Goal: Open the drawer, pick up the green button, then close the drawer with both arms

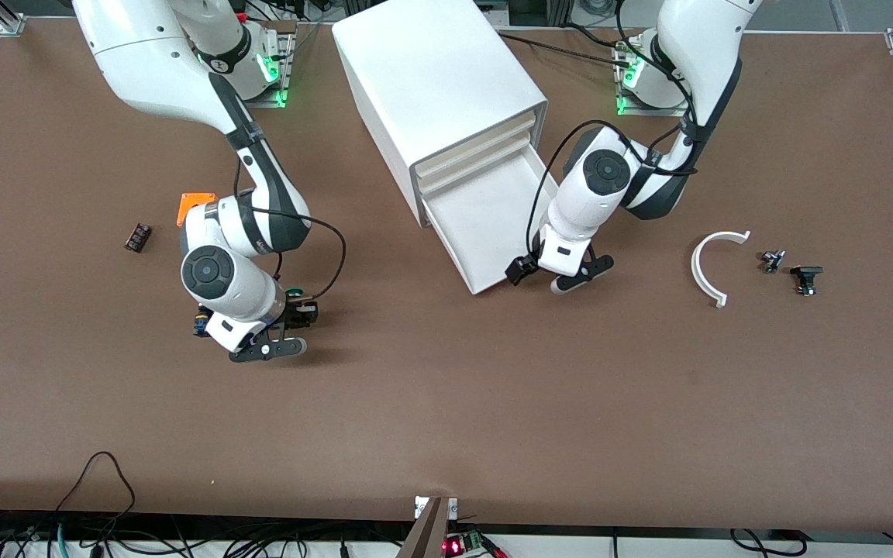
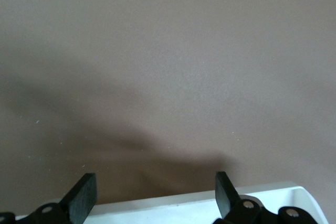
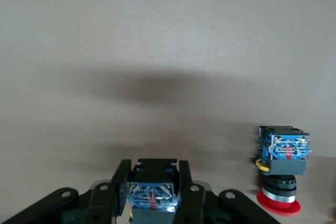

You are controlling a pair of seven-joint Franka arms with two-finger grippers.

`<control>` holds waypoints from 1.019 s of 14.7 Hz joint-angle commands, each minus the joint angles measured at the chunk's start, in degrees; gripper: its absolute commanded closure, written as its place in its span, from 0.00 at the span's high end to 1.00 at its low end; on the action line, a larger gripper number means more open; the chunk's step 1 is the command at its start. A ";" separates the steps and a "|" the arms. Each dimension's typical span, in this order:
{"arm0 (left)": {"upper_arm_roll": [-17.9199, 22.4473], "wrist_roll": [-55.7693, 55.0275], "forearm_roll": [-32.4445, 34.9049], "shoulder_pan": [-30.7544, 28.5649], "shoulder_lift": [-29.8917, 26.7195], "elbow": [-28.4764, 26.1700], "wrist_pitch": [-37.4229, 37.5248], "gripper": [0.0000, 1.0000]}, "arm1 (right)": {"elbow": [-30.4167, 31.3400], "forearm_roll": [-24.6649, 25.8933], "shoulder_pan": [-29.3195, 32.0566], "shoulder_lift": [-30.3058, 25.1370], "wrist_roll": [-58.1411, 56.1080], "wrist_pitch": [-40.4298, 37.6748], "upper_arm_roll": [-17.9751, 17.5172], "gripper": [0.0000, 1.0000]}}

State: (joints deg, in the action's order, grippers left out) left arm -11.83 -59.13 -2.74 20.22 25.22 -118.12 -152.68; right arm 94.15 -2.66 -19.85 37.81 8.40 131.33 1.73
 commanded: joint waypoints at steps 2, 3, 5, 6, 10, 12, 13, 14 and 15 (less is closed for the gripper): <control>0.14 -2.30 0.71 0.96 -0.70 -0.97 1.50 0.99 | 3.85 -1.03 0.78 -1.34 -0.59 2.35 -0.23 0.03; 0.05 -2.31 0.71 0.97 -0.87 -1.15 1.76 0.99 | 3.85 -1.03 0.87 -0.99 -0.49 2.44 -0.23 0.13; 0.05 -2.31 0.71 1.05 -0.96 -1.24 2.73 0.99 | 3.85 -1.12 1.22 -0.11 -0.41 3.05 -0.32 0.67; 0.05 -2.31 0.71 1.05 -1.14 -1.24 2.82 0.99 | 3.85 -1.21 1.48 0.16 -0.32 3.14 -0.32 0.92; 0.66 -2.04 3.51 0.79 -3.51 0.96 10.64 0.98 | 3.59 -1.29 3.14 -2.29 -0.15 0.96 -0.32 0.99; 0.66 -3.35 8.86 0.88 -2.20 1.31 10.38 0.96 | 3.32 -1.21 4.99 -5.36 -0.40 -2.21 -0.23 0.99; 0.66 -4.58 10.71 0.96 -2.02 1.31 10.38 0.96 | 3.41 -1.21 6.04 -7.29 -0.84 -3.27 -0.23 0.99; 0.66 -5.81 12.82 1.05 -1.50 1.22 10.38 0.96 | 3.58 -1.21 6.75 -9.14 -1.19 -4.49 -0.23 0.99; 0.58 -7.56 15.63 1.14 -0.79 1.31 9.51 0.96 | 3.76 -1.21 7.36 -10.98 -1.46 -5.81 -0.23 0.99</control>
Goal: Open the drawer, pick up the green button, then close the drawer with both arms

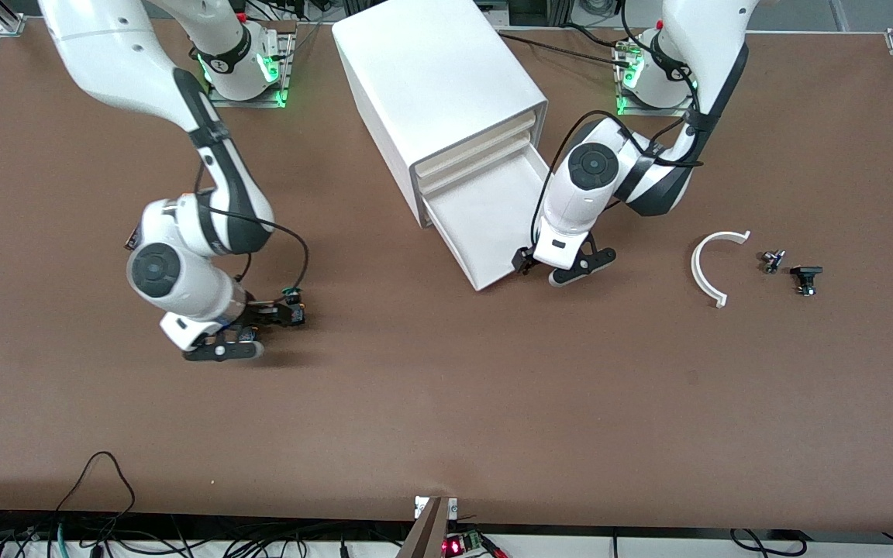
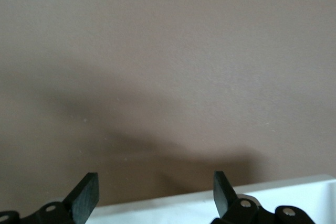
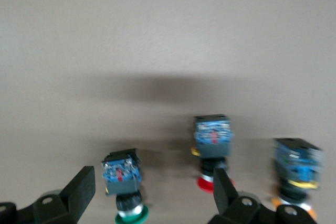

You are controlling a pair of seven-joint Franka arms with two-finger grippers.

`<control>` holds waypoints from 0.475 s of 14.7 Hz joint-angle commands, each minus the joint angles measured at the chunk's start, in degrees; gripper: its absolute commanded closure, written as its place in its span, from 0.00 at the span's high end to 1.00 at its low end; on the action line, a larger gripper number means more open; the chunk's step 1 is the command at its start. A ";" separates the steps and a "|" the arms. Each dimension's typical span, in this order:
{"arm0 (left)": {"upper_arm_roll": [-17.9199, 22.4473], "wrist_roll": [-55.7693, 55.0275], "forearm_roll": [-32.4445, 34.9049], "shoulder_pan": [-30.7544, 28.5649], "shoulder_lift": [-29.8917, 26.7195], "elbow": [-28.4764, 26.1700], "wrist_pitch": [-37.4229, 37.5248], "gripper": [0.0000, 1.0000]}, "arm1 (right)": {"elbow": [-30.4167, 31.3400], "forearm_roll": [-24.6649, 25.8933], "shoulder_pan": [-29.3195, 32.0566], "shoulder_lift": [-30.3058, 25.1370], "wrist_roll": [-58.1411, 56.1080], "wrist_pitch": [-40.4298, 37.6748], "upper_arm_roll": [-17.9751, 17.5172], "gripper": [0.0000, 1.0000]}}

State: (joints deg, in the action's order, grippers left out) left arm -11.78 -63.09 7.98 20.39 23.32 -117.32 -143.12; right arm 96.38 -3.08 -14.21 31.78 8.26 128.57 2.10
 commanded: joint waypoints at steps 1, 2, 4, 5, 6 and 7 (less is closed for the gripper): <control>0.44 -6.67 6.07 0.88 1.38 0.52 -1.89 0.98 | 1.70 -0.79 2.51 -6.89 -1.41 -4.54 -0.60 0.99; 0.44 -8.96 6.43 1.05 1.90 0.43 -2.77 0.98 | 1.70 -0.79 3.13 -8.82 -1.93 -6.73 -0.60 0.99; 0.01 -11.60 6.43 1.06 2.00 0.43 -2.70 0.98 | 1.70 -0.79 4.36 -12.95 -2.20 -10.52 -0.08 0.99; -0.69 -14.66 6.43 1.14 1.91 0.34 -2.26 0.99 | 1.70 -0.79 4.36 -14.71 -2.37 -12.88 0.71 0.99; -2.09 -17.39 6.43 1.14 2.17 0.17 -2.17 0.99 | 1.70 -0.79 4.36 -16.38 -3.59 -15.34 1.85 0.99; -2.98 -18.99 6.43 1.14 2.26 -0.01 -1.99 0.99 | 1.70 -0.79 4.36 -17.96 -4.21 -17.45 2.29 0.99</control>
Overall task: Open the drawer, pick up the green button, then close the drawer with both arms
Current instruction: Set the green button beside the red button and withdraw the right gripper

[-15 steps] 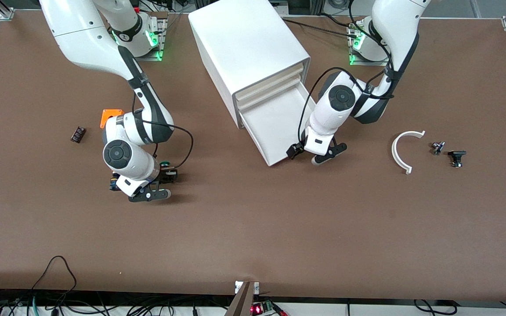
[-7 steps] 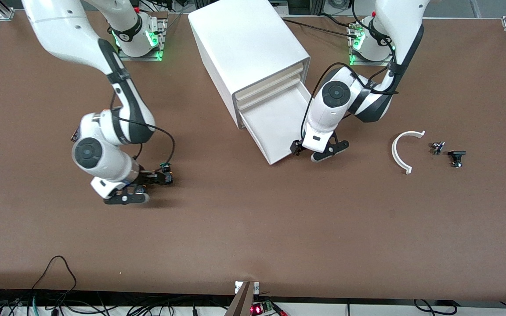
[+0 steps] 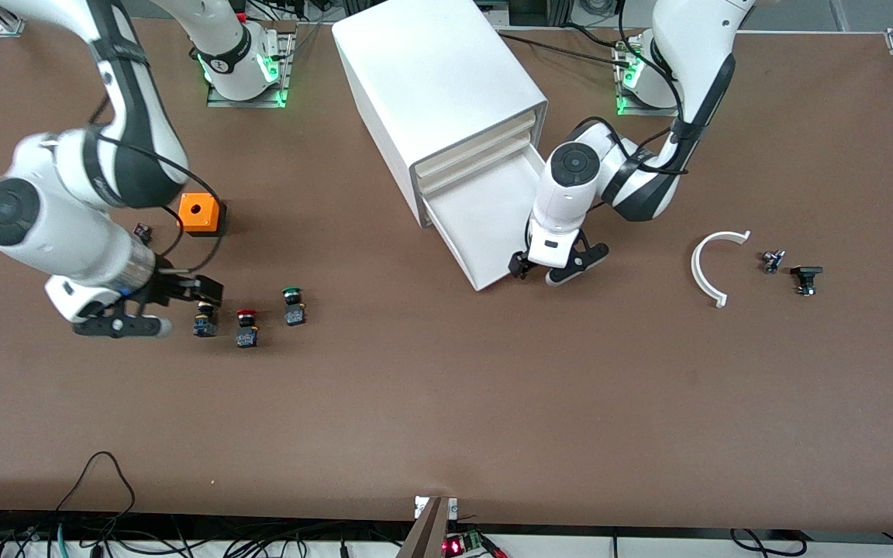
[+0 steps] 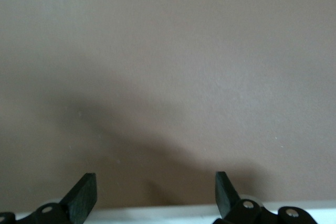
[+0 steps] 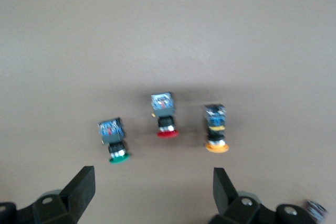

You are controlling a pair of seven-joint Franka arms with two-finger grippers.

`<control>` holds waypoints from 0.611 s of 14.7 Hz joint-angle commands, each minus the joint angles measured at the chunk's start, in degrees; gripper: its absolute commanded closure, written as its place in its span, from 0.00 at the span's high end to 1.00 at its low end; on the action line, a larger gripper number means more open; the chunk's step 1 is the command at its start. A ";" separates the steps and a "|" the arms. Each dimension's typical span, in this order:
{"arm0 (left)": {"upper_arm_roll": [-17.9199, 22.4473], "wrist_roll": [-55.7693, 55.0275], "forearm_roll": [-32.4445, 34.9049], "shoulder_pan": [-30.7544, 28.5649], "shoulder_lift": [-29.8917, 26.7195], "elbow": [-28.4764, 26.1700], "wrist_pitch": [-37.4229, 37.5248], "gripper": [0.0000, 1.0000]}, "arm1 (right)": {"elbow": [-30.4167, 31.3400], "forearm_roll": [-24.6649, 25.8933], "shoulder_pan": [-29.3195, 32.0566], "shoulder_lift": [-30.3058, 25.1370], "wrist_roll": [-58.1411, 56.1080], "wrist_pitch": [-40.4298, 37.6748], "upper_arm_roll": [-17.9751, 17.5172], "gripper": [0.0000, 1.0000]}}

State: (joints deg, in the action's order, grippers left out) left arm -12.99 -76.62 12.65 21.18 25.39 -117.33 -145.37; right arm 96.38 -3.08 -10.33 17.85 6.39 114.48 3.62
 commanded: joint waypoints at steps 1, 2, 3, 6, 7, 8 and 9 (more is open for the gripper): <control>-1.95 -6.43 1.76 0.44 0.19 -0.18 0.35 0.99 | 1.71 -0.79 0.49 -5.79 -2.26 -5.21 1.73 0.99; -2.47 -6.70 1.76 1.22 0.19 -0.27 0.35 0.99 | 1.62 -0.79 0.49 -7.46 -2.26 -7.06 2.00 0.99; -2.82 -6.70 1.76 1.58 0.19 -0.27 0.43 0.99 | 1.36 -0.70 0.49 -9.13 -2.00 -8.73 2.00 0.99; -4.75 -6.70 1.58 2.46 0.63 -0.27 1.57 0.99 | 0.83 -0.44 0.49 -13.36 -1.30 -12.17 2.00 0.99; -6.24 -6.62 1.41 2.46 0.89 -0.27 1.58 0.99 | 0.83 -0.44 0.49 -14.50 -1.29 -13.31 2.00 0.99; -7.39 -6.70 1.41 2.46 1.42 -0.27 1.58 0.99 | 0.74 -0.26 0.40 -15.55 -1.29 -14.19 1.92 0.99; -8.09 -6.70 1.23 2.46 1.60 -0.27 1.58 0.99 | 0.05 0.09 0.40 -16.26 -1.64 -14.54 2.00 0.99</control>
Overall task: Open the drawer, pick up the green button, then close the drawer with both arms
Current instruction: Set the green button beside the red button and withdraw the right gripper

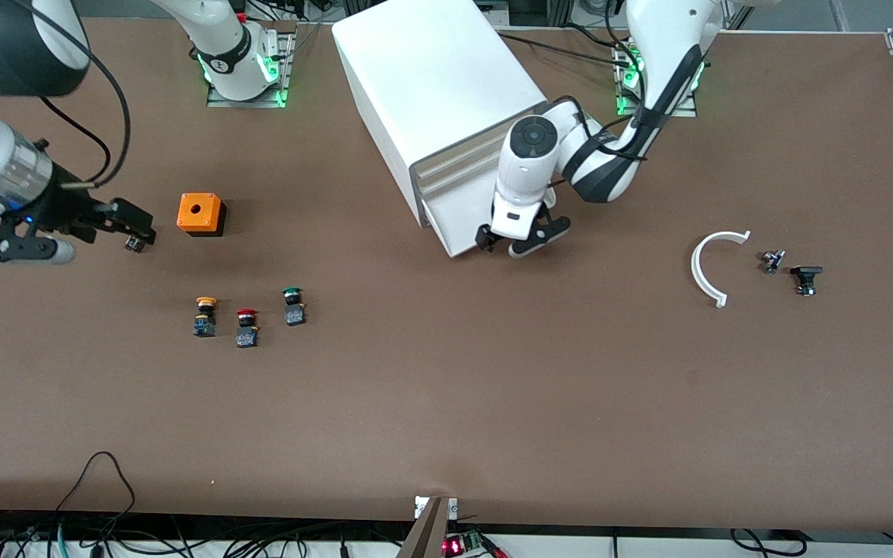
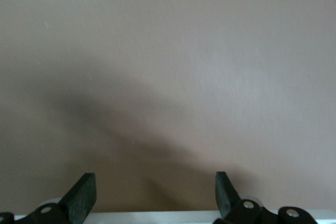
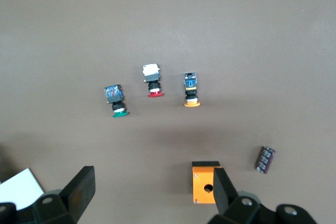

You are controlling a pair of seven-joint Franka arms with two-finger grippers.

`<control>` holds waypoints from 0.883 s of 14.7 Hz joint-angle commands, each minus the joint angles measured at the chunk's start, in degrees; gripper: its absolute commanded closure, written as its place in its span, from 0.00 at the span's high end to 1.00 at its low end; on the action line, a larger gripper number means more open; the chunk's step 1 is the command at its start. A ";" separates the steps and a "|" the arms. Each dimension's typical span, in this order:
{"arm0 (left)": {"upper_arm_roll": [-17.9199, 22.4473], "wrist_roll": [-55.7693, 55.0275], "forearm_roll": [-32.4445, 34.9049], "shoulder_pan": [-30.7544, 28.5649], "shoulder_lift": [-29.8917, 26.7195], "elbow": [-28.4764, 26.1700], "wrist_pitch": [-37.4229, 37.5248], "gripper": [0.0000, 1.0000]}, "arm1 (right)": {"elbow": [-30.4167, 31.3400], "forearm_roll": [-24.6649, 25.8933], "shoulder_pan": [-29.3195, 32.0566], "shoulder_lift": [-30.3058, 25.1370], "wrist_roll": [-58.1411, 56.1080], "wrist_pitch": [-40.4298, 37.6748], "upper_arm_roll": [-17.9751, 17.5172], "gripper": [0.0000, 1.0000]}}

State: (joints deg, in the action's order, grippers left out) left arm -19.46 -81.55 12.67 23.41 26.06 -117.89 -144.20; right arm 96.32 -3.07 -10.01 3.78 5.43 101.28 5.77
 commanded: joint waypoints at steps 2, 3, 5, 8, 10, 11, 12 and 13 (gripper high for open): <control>-3.56 -2.47 1.12 0.23 1.28 0.11 0.50 0.99 | -5.41 0.17 0.16 -2.02 -0.77 -6.41 -0.14 0.99; -4.09 -2.65 1.12 0.23 1.28 0.03 0.50 0.99 | -9.01 0.43 0.16 -1.41 -0.68 -9.15 -0.14 0.99; -5.32 -2.74 1.04 0.23 1.36 -0.15 0.50 0.99 | -12.11 1.66 0.08 -1.14 -0.68 -10.23 -0.32 0.99; -7.17 -2.74 0.77 -0.55 1.45 -0.59 1.80 0.99 | -13.44 2.10 -0.36 -1.41 -0.77 -10.40 -0.58 0.99; -7.44 -2.65 -0.36 -0.73 1.37 -0.41 2.69 0.99 | -13.27 1.76 -0.28 -1.84 -0.60 -10.84 -0.41 0.99; -7.53 -2.22 -1.50 -0.82 1.28 -0.33 2.78 0.99 | -13.35 1.67 -0.36 -1.67 -0.51 -11.28 -0.49 0.99; -7.53 -2.04 -1.95 -0.91 1.19 -0.33 2.78 0.99 | -13.35 1.93 -0.45 -1.50 -0.68 -11.37 -0.58 0.99; -7.96 -2.04 -2.04 -1.08 1.19 -0.15 2.87 0.99 | -13.44 1.93 -0.45 -1.32 -0.77 -11.28 -0.76 0.99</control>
State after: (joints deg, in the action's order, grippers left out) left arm -25.95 -83.27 12.15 23.22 27.58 -118.19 -142.52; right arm 84.38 -1.80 -10.28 1.76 5.43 91.35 5.30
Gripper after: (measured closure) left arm 0.004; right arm 0.004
